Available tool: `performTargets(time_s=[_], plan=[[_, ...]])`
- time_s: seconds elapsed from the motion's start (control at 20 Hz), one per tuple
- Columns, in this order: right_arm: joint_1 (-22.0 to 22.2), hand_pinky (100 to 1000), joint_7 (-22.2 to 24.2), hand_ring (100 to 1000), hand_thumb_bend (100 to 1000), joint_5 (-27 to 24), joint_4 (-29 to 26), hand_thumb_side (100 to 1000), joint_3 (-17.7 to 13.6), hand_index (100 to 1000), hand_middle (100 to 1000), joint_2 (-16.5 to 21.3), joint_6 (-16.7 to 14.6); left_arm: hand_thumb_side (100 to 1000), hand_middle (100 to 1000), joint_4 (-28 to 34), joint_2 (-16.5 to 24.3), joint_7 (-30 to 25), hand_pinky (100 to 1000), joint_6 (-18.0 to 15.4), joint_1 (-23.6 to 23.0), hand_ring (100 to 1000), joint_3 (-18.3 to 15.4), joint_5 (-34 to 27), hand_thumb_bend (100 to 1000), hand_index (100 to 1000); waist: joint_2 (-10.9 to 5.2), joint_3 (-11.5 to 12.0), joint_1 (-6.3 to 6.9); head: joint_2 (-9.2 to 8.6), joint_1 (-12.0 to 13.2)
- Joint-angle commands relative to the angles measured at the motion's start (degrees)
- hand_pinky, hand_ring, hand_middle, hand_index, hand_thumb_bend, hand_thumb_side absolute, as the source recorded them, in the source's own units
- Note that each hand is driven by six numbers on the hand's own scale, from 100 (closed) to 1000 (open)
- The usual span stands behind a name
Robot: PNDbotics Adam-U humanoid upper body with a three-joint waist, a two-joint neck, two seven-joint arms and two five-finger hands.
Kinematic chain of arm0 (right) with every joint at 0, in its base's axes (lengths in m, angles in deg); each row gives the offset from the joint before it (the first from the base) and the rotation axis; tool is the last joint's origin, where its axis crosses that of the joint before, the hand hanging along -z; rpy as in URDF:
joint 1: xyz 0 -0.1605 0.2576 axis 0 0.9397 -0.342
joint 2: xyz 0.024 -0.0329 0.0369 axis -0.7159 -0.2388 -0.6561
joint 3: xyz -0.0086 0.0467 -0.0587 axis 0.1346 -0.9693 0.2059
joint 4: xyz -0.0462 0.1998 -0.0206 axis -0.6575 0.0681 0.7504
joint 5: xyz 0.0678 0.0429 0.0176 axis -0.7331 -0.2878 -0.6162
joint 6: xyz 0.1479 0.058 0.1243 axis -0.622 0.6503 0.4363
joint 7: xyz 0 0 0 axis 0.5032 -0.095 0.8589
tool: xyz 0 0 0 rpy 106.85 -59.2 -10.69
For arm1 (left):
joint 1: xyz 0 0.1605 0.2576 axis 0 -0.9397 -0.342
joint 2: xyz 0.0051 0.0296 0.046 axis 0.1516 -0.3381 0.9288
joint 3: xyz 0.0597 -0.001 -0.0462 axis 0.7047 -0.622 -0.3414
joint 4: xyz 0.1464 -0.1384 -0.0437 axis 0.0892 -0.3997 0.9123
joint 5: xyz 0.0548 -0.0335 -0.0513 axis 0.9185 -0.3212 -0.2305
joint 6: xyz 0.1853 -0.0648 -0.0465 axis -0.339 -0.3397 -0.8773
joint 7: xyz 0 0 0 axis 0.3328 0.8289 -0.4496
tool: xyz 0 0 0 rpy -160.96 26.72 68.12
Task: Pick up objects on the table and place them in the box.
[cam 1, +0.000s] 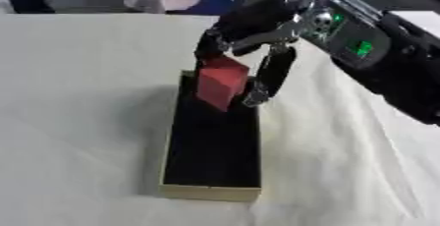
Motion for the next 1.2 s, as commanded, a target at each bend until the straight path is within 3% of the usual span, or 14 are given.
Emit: performTargets(time_s=[0.05, 0.35, 0.55, 0.65, 0.7, 0.9, 1.2], plan=[[-0.26, 717, 8.76, 674, 100, 0.93, 1.39, 335, 0.91, 683, 563, 0.50, -10.25, 861, 934, 0.31, 2.02, 0.49, 837, -0.52, 0.60, 916, -0.77, -0.01, 409, 926, -0.97, 0.12, 0.40, 0.55, -0.18], [0.26, 731, 8.76, 685, 173, 1.86, 2.80, 367, 2.17, 687, 570, 0.09, -12.22, 863, 934, 0.13, 2.00, 0.49, 837, -0.58, 0.60, 916, -0.68, -0.17, 406, 926, -1.09, 0.08, 0.40, 0.80, -0.16], [0.46, 774, 8.76, 732, 344, 3.41, 3.05, 416, 2.45, 744, 639, -0.12, -14.15, 863, 934, 0.16, 1.98, 0.49, 836, -0.53, 0.43, 916, -0.56, -0.07, 406, 926, -1.11, -0.03, 0.48, 0.83, -0.31], [0.54, 845, 8.76, 808, 478, 4.74, 3.01, 496, 2.12, 829, 765, -0.18, -15.31, 864, 934, 0.18, 1.96, 0.49, 836, -0.50, 0.30, 916, -0.54, -0.02, 404, 926, -1.09, -0.09, 0.52, 0.79, -0.35], [0.57, 866, 8.76, 830, 501, 5.35, 2.97, 512, 1.95, 852, 795, -0.23, -15.97, 865, 934, 0.21, 1.95, 0.49, 836, -0.49, 0.22, 916, -0.53, 0.01, 404, 926, -1.08, -0.12, 0.54, 0.79, -0.37], [0.48, 957, 8.76, 930, 554, 7.26, 3.75, 528, 2.17, 942, 884, -0.28, -18.96, 867, 934, 0.26, 1.90, 0.49, 836, -0.40, 0.03, 916, -0.44, 0.08, 400, 925, -1.07, -0.24, 0.47, 0.82, -0.41], [-0.11, 959, 8.76, 922, 590, 8.14, 4.87, 496, 0.96, 942, 881, -0.06, -22.65, 867, 934, 0.16, 1.95, 0.49, 835, -0.41, -0.10, 916, -0.49, 0.11, 400, 924, -1.12, -0.35, 0.32, 1.17, -0.25]])
